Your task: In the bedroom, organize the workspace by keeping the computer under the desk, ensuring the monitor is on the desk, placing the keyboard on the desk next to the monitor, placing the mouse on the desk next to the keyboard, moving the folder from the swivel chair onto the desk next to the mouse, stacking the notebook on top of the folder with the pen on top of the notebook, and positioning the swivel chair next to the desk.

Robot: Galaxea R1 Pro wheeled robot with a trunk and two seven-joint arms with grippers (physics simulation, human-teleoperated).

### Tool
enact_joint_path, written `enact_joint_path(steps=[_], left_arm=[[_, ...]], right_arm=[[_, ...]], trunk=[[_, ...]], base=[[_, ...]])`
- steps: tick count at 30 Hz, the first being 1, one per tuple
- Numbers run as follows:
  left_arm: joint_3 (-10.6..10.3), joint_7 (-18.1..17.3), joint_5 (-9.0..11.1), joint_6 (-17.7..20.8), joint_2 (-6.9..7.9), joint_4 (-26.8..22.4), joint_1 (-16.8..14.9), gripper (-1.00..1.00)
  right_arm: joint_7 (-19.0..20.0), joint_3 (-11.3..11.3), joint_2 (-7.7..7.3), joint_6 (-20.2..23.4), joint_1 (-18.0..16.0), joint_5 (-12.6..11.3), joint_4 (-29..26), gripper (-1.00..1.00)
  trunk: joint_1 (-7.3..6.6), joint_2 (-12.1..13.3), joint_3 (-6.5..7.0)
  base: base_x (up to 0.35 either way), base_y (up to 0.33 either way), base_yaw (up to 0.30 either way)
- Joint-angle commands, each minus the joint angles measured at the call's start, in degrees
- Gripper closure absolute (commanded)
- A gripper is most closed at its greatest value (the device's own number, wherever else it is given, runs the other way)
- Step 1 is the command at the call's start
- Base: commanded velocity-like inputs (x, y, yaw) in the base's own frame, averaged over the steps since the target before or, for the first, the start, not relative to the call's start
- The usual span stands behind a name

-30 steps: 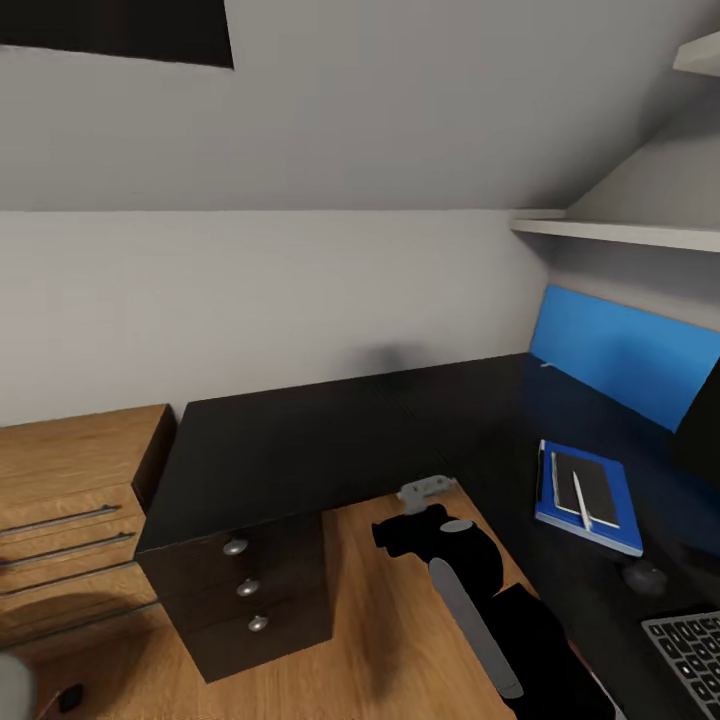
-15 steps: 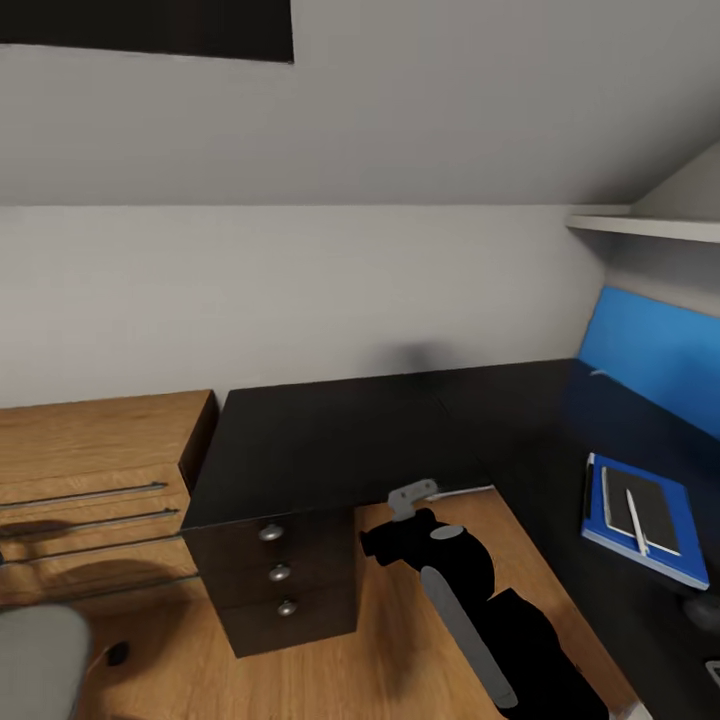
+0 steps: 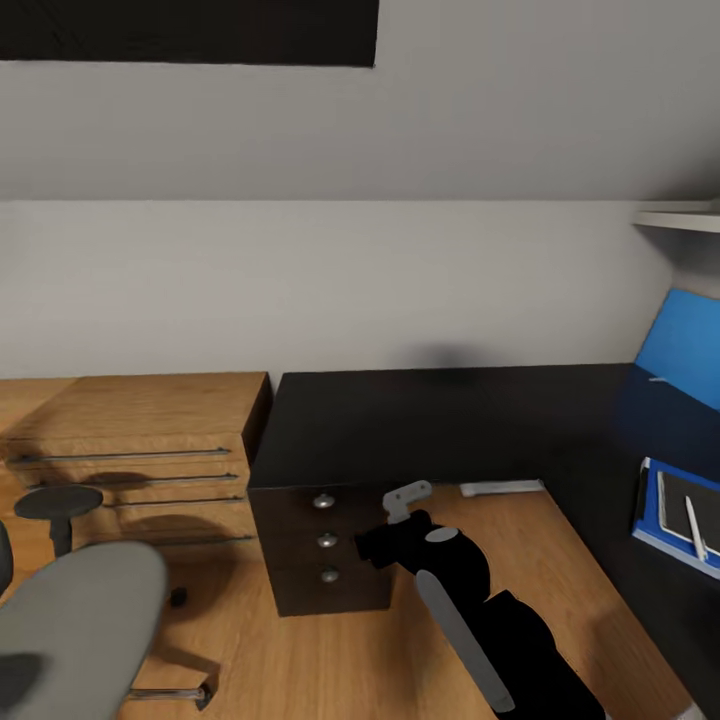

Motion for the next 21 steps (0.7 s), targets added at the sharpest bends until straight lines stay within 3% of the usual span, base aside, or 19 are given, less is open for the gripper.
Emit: enact_joint_path(steps=[1, 14, 21], left_arm=[[-0.17, 0.21, 0.60, -0.51, 0.07, -0.05, -0.03, -1.00], [-0.01, 0.21, 0.69, -0.50, 0.07, 0.34, -0.03, -1.00], [0.03, 0.20, 0.57, -0.65, 0.07, 0.54, -0.03, -1.00]], right_arm=[[-0.60, 0.09, 0.04, 0.18, -0.05, -0.56, -0.05, -1.00], [-1.00, 0.15, 0.40, 0.85, -0.05, -0.44, -0.03, -1.00], [-1.12, 0.15, 0.42, 0.85, -0.05, -0.39, -0.03, -1.00]], trunk=[[-0.03, -0.04, -0.06], [-0.03, -0.04, 0.40], [-0.03, -0.04, 0.86]], base=[[-0.284, 0.167, 0.269], [-0.287, 0.190, 0.249], [-0.075, 0.280, 0.224]])
